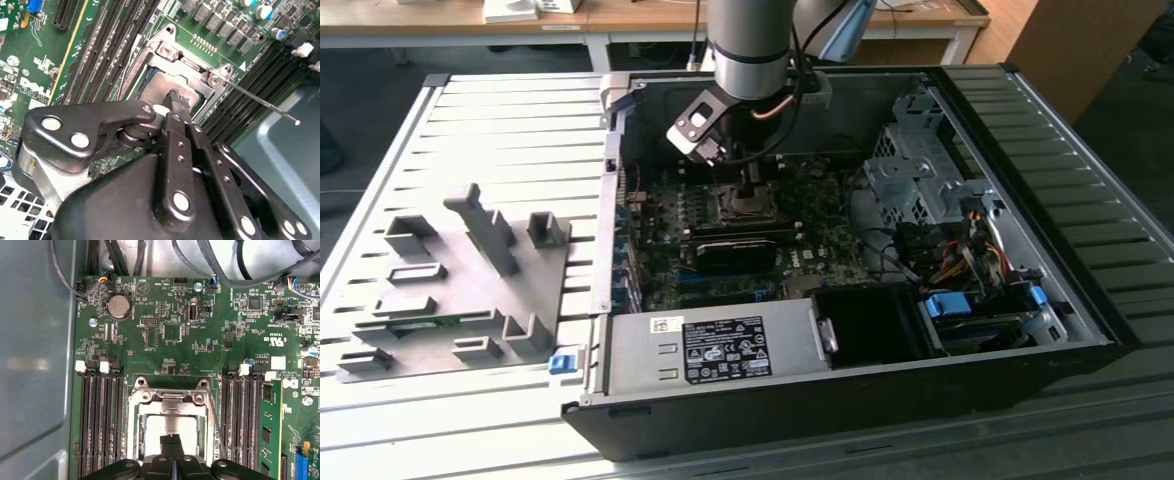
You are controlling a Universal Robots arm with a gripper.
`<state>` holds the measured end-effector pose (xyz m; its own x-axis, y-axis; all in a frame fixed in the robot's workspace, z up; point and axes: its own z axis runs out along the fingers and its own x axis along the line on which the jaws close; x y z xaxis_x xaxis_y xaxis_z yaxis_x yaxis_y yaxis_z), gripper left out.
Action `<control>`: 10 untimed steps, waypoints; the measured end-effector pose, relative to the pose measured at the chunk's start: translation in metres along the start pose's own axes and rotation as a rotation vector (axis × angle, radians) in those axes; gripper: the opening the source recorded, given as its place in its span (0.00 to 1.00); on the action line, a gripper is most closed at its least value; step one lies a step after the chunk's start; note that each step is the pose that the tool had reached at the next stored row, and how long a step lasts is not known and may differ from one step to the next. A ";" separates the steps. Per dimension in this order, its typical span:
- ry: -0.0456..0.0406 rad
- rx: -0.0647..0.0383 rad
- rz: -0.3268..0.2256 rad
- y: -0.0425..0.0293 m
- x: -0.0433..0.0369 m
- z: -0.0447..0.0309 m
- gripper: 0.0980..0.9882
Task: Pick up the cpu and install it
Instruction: 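Close the cpu cover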
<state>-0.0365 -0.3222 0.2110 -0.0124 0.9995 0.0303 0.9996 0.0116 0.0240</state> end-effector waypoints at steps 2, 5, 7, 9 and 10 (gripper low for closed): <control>0.0000 0.000 0.000 0.0008 0.0000 0.0000 0.01; 0.0000 0.000 0.000 0.0010 0.0000 0.0000 0.01; 0.0001 0.000 0.000 0.0011 0.0000 -0.0001 0.01; -0.0002 0.000 0.000 0.0011 0.0000 -0.0008 0.01; 0.0000 0.000 0.000 0.0011 0.0000 -0.0012 0.01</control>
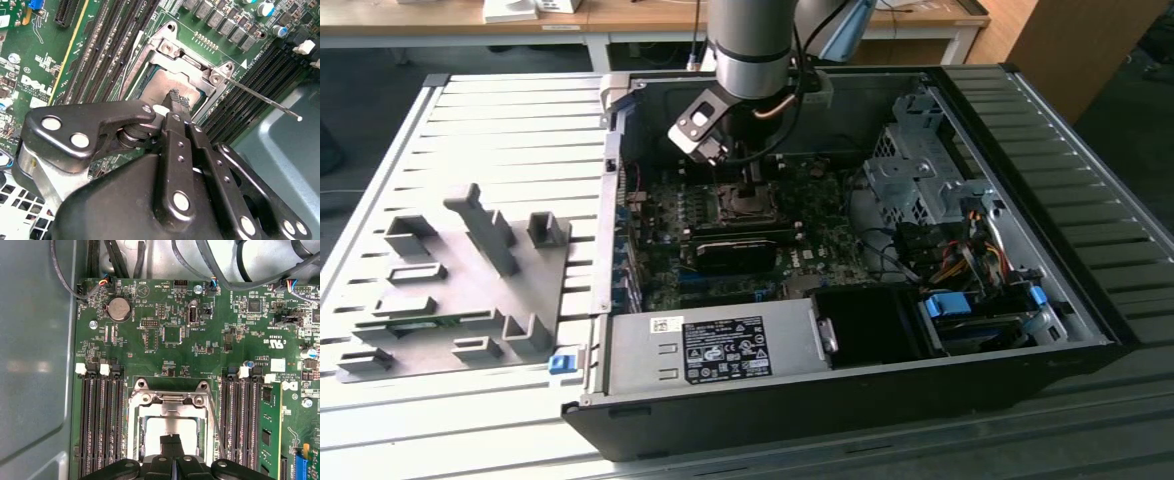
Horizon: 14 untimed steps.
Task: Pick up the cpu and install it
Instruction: 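Close the cpu cover, then install the first cpu locking lever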
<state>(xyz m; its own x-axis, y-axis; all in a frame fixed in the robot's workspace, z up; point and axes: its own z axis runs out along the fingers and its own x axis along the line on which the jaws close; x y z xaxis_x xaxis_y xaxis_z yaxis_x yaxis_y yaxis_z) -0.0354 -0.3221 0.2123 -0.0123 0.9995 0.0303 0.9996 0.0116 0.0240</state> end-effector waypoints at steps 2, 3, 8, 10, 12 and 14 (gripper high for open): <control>0.0003 0.000 0.000 0.0000 0.0001 -0.0004 0.01; 0.0002 0.000 0.000 0.0000 0.0001 -0.0005 0.01; -0.0002 0.000 0.000 0.0000 0.0000 -0.0015 0.01; 0.0000 0.000 0.000 0.0000 0.0001 -0.0021 0.01; 0.0001 0.000 0.000 0.0001 0.0001 -0.0028 0.01; 0.0003 0.000 0.000 0.0001 0.0001 -0.0030 0.01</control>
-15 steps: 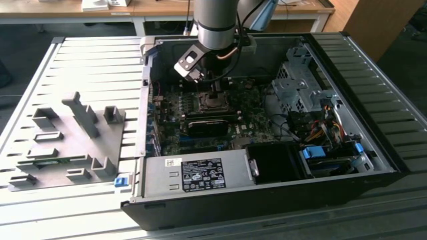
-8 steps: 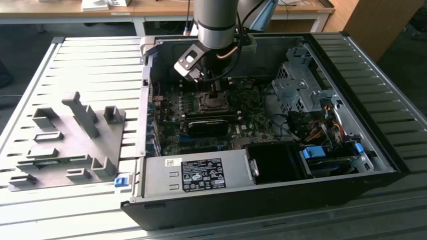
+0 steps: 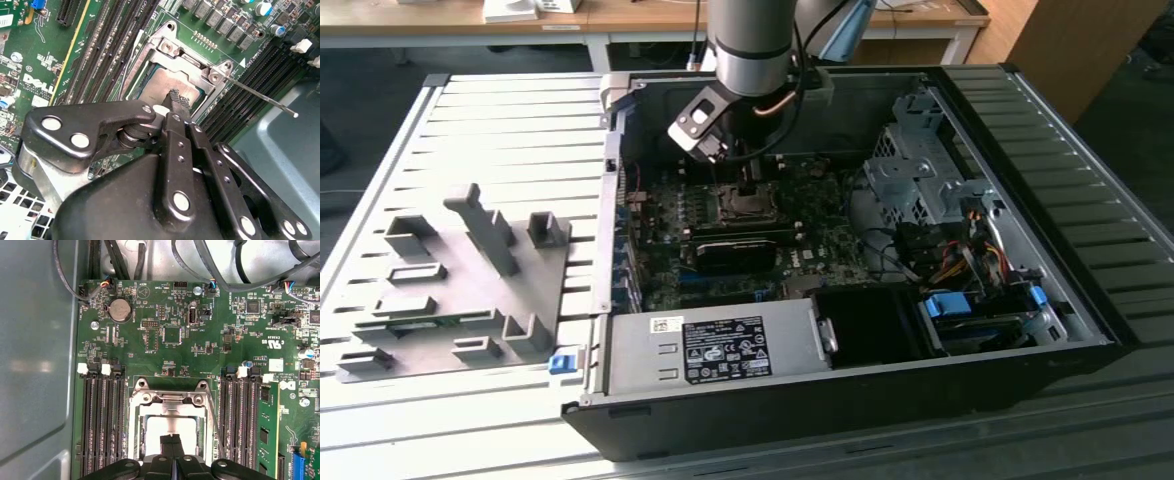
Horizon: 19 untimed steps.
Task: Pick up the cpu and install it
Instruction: 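Install the first cpu locking lever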
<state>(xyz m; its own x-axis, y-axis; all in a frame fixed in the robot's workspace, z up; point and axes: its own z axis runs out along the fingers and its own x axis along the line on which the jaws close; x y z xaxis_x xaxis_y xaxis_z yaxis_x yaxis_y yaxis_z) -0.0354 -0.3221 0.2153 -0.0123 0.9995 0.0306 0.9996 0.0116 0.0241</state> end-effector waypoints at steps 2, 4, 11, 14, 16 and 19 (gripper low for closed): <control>-0.0004 0.000 0.000 0.0000 0.0000 -0.0006 0.01; -0.0002 0.000 0.000 0.0000 0.0000 -0.0010 0.01; -0.0003 0.000 0.000 0.0004 0.0000 -0.0026 0.01; -0.0003 0.000 0.000 0.0004 0.0000 -0.0031 0.01; -0.0004 0.001 0.000 0.0004 0.0001 -0.0036 0.01; -0.0004 0.000 0.000 0.0004 0.0001 -0.0054 0.01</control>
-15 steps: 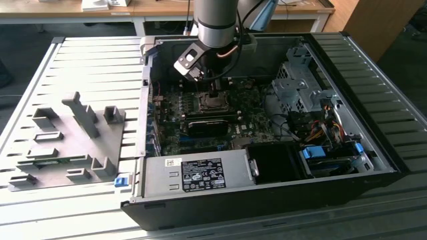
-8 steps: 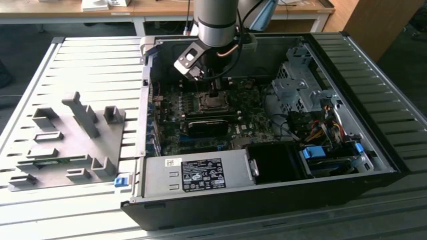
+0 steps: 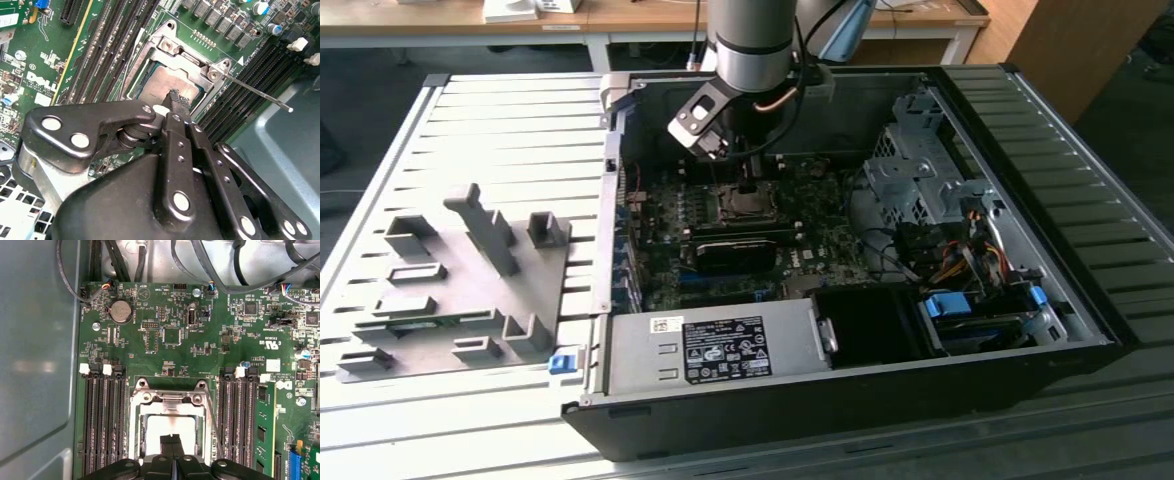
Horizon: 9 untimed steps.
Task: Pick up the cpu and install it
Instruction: 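Install the first cpu locking lever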
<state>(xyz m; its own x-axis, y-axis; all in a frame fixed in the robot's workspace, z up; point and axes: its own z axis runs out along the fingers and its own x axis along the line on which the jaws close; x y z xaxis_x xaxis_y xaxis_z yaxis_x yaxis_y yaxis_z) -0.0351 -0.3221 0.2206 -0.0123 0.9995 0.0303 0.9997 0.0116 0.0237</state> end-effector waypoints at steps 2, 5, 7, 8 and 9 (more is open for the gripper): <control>0.0000 0.000 0.000 0.0000 0.0000 -0.0016 0.01; 0.0000 0.000 0.000 0.0001 0.0001 -0.0039 0.01; -0.0001 0.000 0.000 0.0001 0.0002 -0.0058 0.01; -0.0001 0.000 0.000 0.0002 0.0002 -0.0067 0.01; -0.0005 0.000 0.000 0.0002 0.0002 -0.0079 0.01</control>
<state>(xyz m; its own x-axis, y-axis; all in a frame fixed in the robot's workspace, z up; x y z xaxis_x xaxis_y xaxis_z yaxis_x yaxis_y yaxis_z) -0.0350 -0.3221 0.2285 -0.0123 0.9995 0.0298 0.9997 0.0116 0.0237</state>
